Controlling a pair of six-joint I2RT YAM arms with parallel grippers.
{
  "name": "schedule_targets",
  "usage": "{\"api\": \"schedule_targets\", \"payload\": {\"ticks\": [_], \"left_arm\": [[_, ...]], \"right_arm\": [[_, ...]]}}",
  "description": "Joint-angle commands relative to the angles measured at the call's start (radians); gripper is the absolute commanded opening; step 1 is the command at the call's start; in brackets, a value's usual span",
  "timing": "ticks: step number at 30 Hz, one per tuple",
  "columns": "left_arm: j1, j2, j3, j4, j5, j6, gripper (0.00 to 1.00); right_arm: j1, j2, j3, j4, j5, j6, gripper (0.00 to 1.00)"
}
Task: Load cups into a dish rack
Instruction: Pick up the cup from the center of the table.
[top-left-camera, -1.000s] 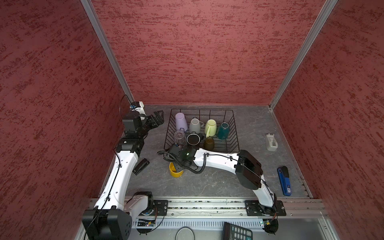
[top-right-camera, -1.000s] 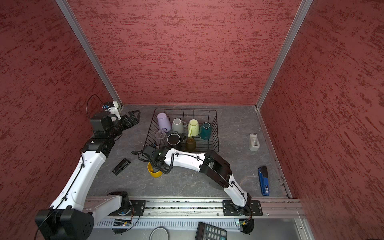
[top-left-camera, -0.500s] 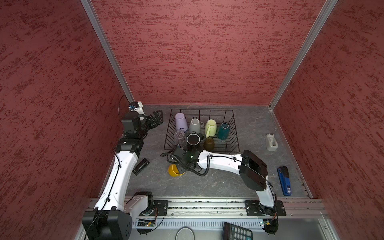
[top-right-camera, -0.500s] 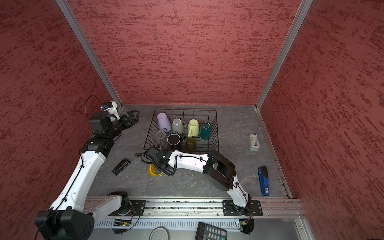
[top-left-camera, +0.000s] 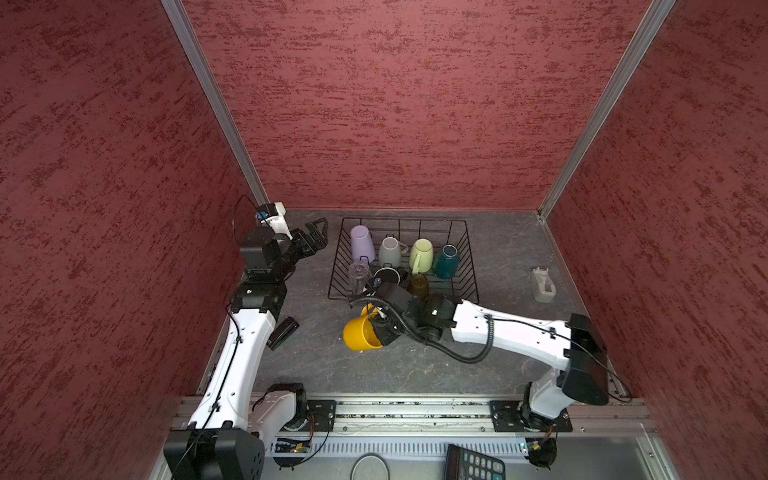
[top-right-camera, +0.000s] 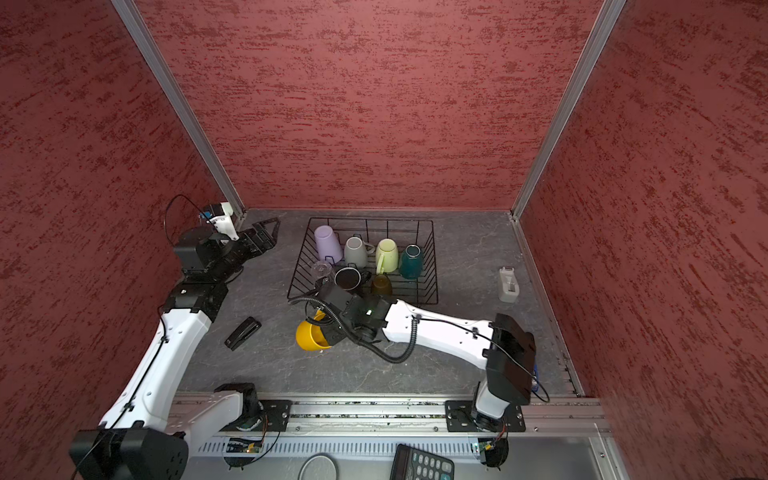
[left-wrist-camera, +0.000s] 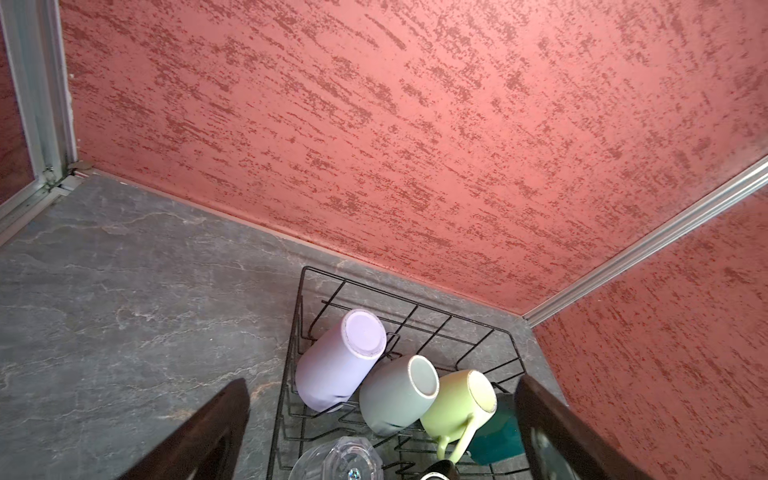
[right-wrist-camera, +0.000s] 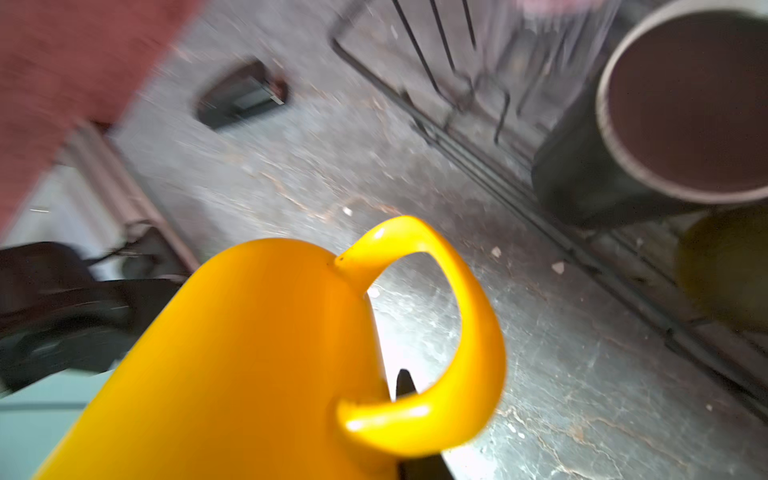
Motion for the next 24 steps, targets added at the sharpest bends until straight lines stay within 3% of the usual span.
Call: {"api": "schedule_targets", "payload": {"ticks": [1, 7, 13, 21, 24], "left_arm": [[0.006, -0.019, -0.014, 0.102, 0.078, -0.015, 1.00], [-0.005, -0.012, -0.031, 0.207, 0.218, -0.029, 0.99], [-0.048, 0.038, -0.031, 0.343, 0.416, -0.053, 0.99], [-0.205, 0.173, 0.041, 0.363, 0.663, -0.009, 0.99], [-0.272, 0.219, 0.077, 0.333, 0.683, 0.021, 0.99]], "right_arm": [[-0.075, -0.122, -0.051, 0.158, -0.073, 0.005, 0.00], [-0.307, -0.320, -0.223, 0.312, -0.161, 0.065, 0.00], [-0.527, -0.397, -0.288, 0.423, -0.251, 0.048, 0.00], [-0.720, -0.383, -0.302, 0.575, -0.451, -0.062, 0.00], [-0.732, -0.390, -0.309, 0.645, -0.499, -0.148, 0.00]]}}
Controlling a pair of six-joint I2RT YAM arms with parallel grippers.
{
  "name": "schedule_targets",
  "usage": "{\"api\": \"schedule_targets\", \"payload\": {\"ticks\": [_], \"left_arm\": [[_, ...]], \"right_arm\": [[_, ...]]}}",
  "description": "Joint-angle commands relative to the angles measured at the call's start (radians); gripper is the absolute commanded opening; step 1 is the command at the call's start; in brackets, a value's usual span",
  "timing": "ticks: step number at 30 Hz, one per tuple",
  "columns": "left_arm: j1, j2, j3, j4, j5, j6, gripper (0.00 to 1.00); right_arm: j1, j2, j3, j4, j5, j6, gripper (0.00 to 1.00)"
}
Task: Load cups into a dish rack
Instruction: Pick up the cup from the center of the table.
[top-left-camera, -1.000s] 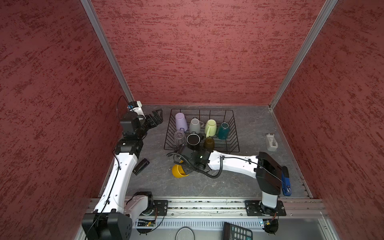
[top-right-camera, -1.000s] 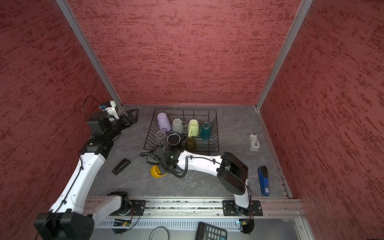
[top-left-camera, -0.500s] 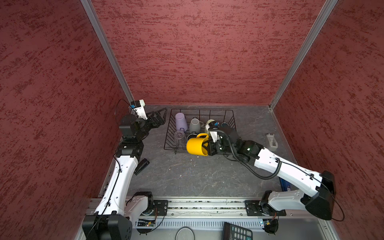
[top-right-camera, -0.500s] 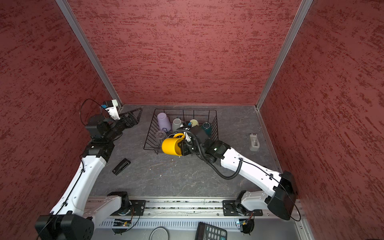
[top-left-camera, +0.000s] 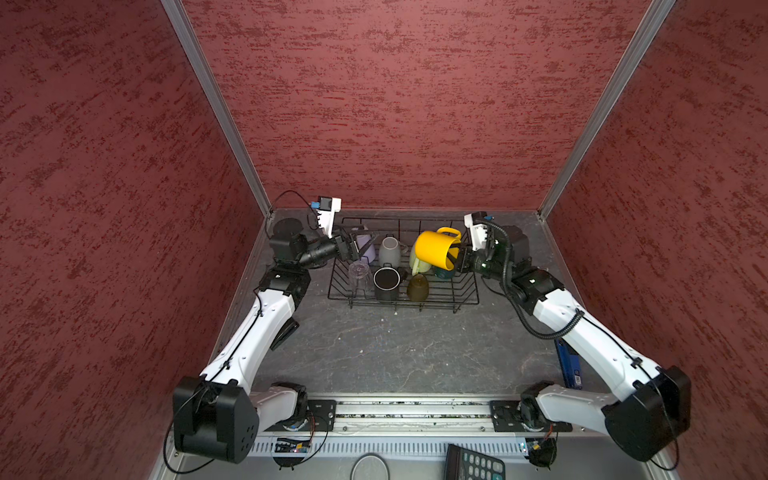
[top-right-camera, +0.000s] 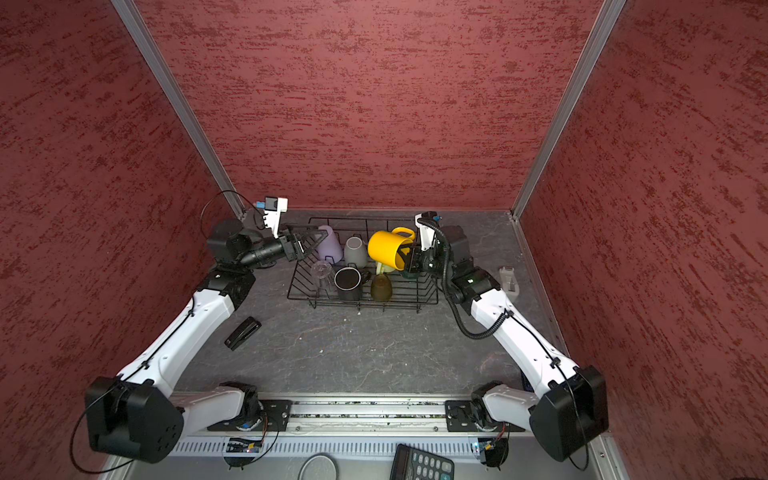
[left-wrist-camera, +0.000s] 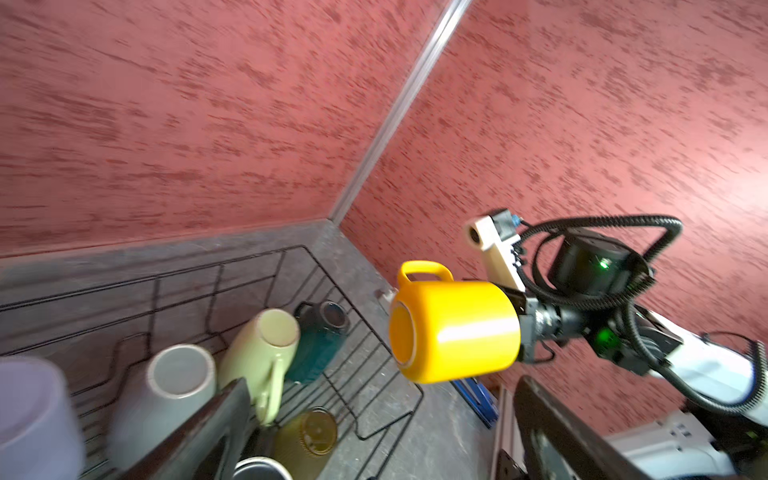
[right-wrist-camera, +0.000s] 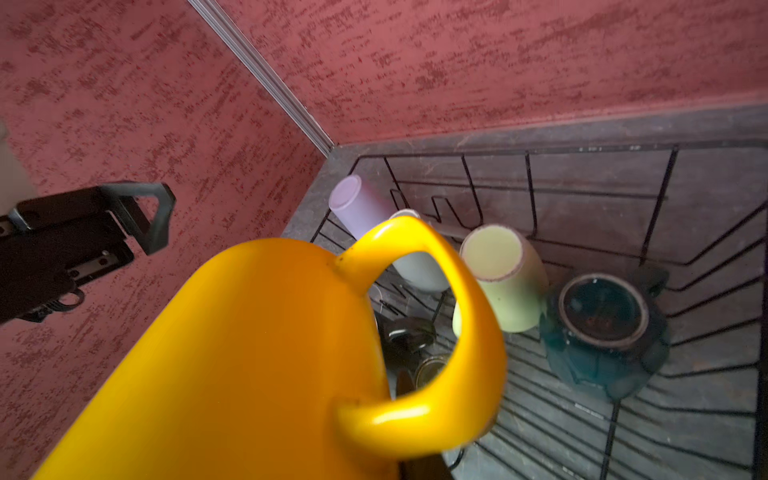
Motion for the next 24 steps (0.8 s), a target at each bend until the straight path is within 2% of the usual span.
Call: {"api": "schedule_targets", "payload": {"ticks": [1, 5, 10, 13, 18, 24], "left_arm": [[-0.059, 0.036, 0.059, 0.013, 0.115, 0.046, 0.99], [-0.093, 0.085, 0.090, 0.055, 0.182, 0.033, 0.98], [-0.106, 0.136, 0.113, 0.154, 0.274, -0.044, 0.97], [-0.128, 0.143, 0.117, 0.134, 0.291, -0.022, 0.97], [-0.171, 0.157, 0.146, 0.031, 0.322, 0.042, 0.97], [-0.206, 0.182, 0.154, 0.032, 0.349, 0.036, 0.97]], "right_arm": [[-0.011, -0.035, -0.002, 0.226, -0.132, -0.108, 0.00], [-0.020, -0.034, -0.015, 0.292, -0.207, -0.166, 0.00], [-0.021, -0.032, -0.040, 0.368, -0.292, -0.194, 0.00], [-0.020, -0.042, -0.065, 0.428, -0.347, -0.208, 0.00], [-0.020, -0.056, -0.092, 0.477, -0.372, -0.248, 0.00], [-0.020, -0.053, -0.100, 0.535, -0.412, -0.253, 0.00]]}}
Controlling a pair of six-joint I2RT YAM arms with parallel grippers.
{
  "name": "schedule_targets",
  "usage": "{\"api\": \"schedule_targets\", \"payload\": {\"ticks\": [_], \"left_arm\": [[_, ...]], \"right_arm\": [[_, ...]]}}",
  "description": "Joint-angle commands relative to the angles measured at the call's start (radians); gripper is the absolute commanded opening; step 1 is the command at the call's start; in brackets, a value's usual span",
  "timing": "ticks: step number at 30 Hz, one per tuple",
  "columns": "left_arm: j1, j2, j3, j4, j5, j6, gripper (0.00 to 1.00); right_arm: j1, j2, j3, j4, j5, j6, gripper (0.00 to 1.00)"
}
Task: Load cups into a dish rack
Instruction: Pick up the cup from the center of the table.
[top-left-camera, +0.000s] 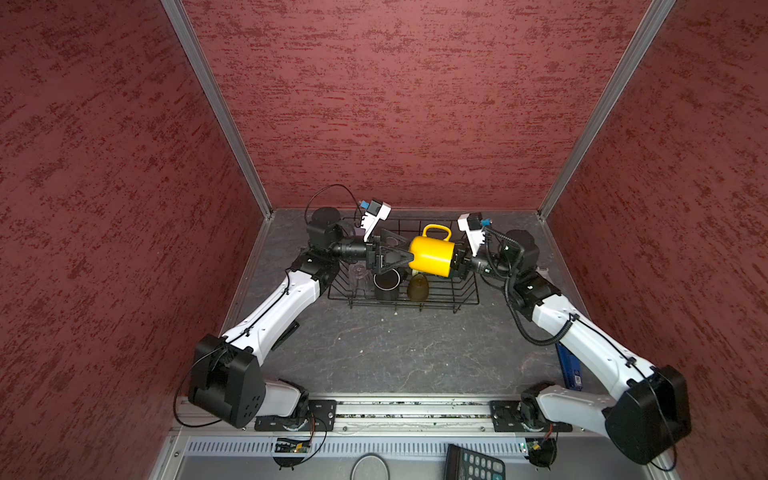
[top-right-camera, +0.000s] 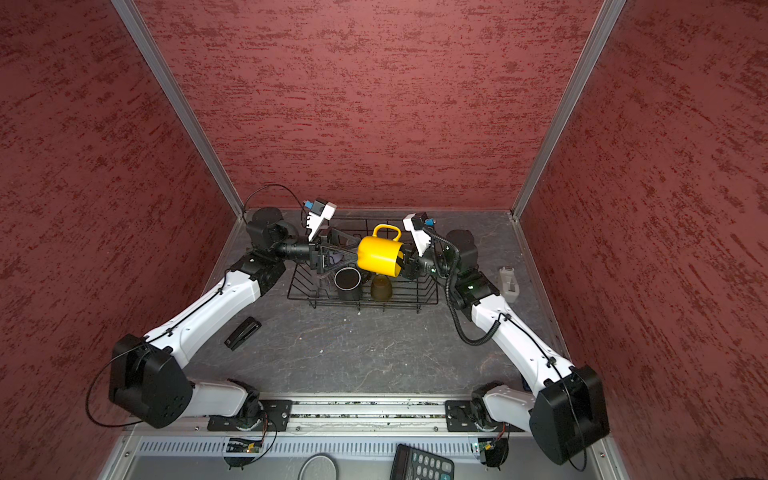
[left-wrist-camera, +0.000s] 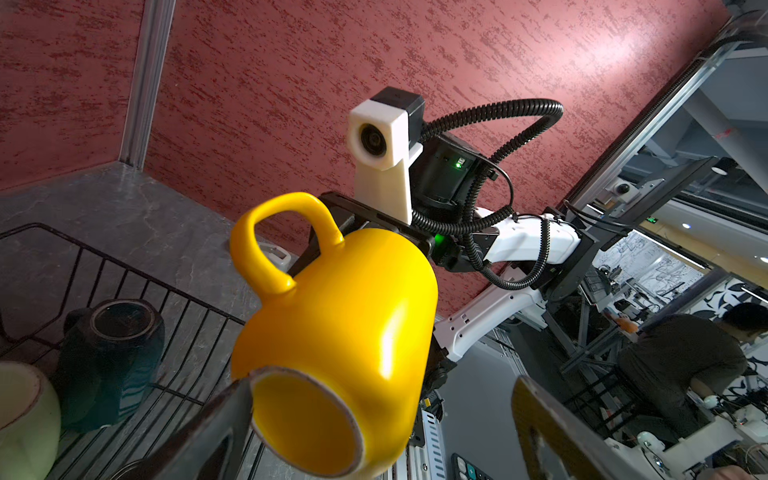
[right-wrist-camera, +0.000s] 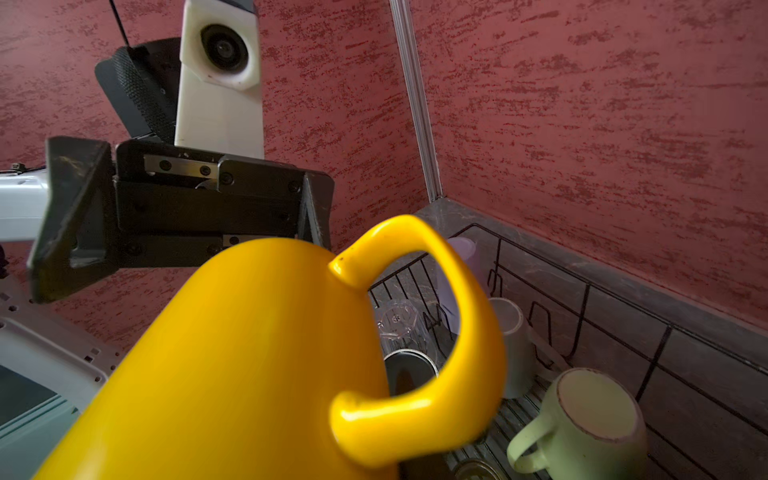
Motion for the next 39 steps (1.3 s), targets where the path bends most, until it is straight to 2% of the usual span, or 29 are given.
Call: {"api": "schedule_targets", "payload": {"ticks": [1, 28, 32, 39], "left_arm": [[-0.017, 0.019, 0.020, -0.016, 0.031, 0.019, 0.97], [-0.086, 0.079, 0.047, 0.151, 0.040, -0.094, 0.96], [-0.100, 0.092, 0.052, 0.152, 0.040, -0.094, 0.92], [-0.109, 0.120, 0.066, 0.156, 0.061, -0.103, 0.79]], "right_arm": [[-0.002, -0.038, 0.009, 0.159, -0.065, -0.015, 0.00], [0.036, 0.033, 0.007, 0.281, -0.104, 0.040, 0.00], [0.041, 0.036, 0.008, 0.282, -0.102, 0.040, 0.00], [0.049, 0.050, 0.006, 0.298, -0.103, 0.046, 0.00]]}}
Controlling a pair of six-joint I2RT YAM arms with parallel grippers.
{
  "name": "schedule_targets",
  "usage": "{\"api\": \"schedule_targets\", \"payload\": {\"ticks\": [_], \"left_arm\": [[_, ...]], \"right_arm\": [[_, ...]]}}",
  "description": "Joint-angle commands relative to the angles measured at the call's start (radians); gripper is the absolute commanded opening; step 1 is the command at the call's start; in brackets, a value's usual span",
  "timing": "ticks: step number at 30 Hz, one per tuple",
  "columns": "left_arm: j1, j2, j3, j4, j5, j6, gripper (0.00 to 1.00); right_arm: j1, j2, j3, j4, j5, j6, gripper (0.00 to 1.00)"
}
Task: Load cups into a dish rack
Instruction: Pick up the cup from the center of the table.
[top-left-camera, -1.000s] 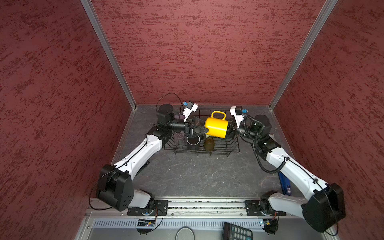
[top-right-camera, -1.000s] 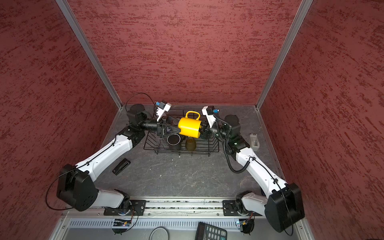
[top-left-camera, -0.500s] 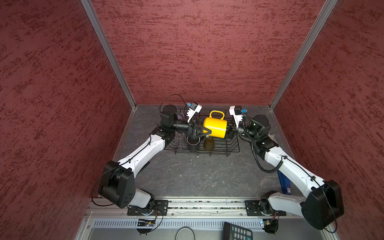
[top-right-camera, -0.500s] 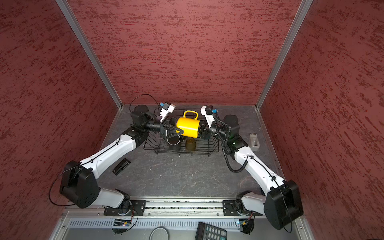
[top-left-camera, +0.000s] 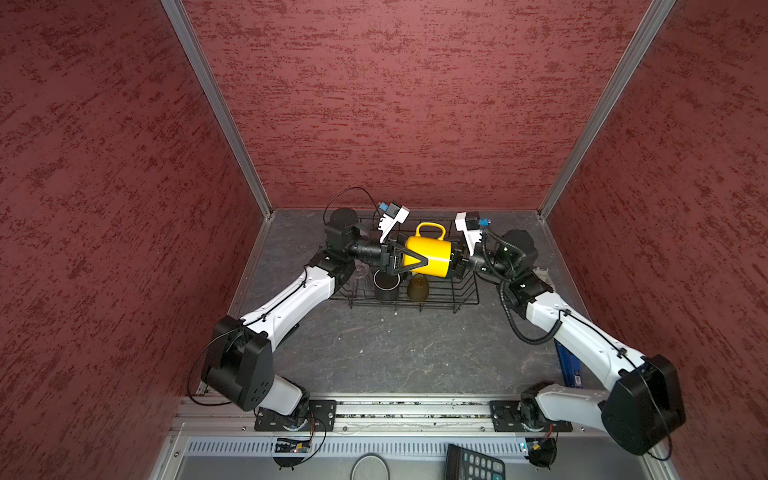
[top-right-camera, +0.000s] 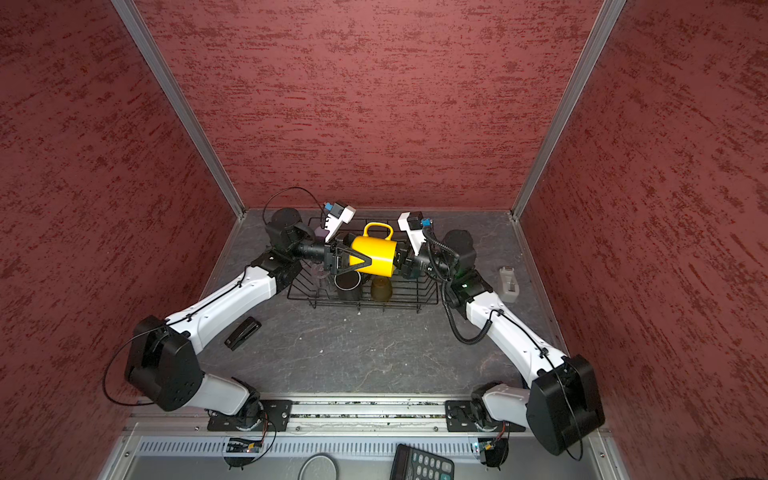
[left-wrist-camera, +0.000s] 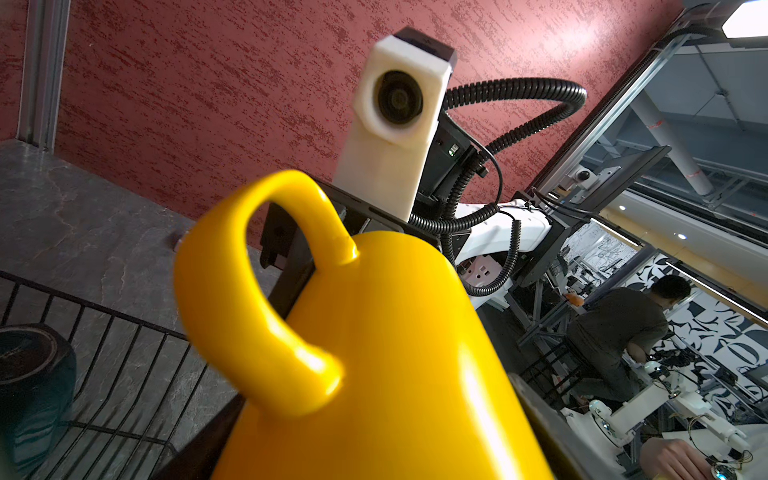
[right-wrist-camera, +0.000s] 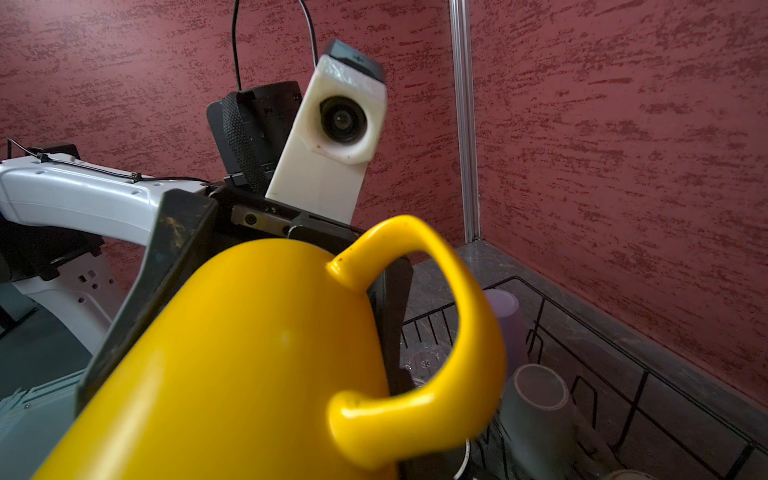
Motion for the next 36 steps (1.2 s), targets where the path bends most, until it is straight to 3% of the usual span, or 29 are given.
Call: {"api": "schedule_targets", "payload": {"ticks": [1, 8, 12, 15, 23, 29, 36], "left_arm": [[-0.021, 0.023, 0.034, 0.027, 0.033, -0.009, 0.78], [-0.030, 0.033, 0.053, 0.022, 0.055, -0.025, 0.65], [-0.035, 0.024, 0.049, 0.020, 0.060, -0.017, 0.65], [-0.040, 0.018, 0.051, 0.005, 0.060, -0.001, 0.67], [-0.041, 0.016, 0.047, -0.015, 0.060, 0.023, 0.87], [-0.044, 0.012, 0.044, -0.008, 0.063, 0.030, 0.93], [-0.047, 0.014, 0.052, -0.009, 0.079, 0.031, 0.78]], "right_arm": [[0.016, 0.003, 0.009, 0.108, -0.012, 0.014, 0.00], [0.020, 0.015, 0.008, 0.109, -0.016, 0.016, 0.00], [0.021, 0.014, 0.004, 0.120, -0.019, 0.020, 0.00], [0.021, 0.017, 0.005, 0.130, -0.022, 0.026, 0.00], [0.023, 0.018, 0.008, 0.157, -0.057, 0.037, 0.00], [0.031, 0.021, 0.012, 0.161, -0.074, 0.037, 0.00], [0.034, 0.037, 0.019, 0.151, -0.076, 0.036, 0.00]]}}
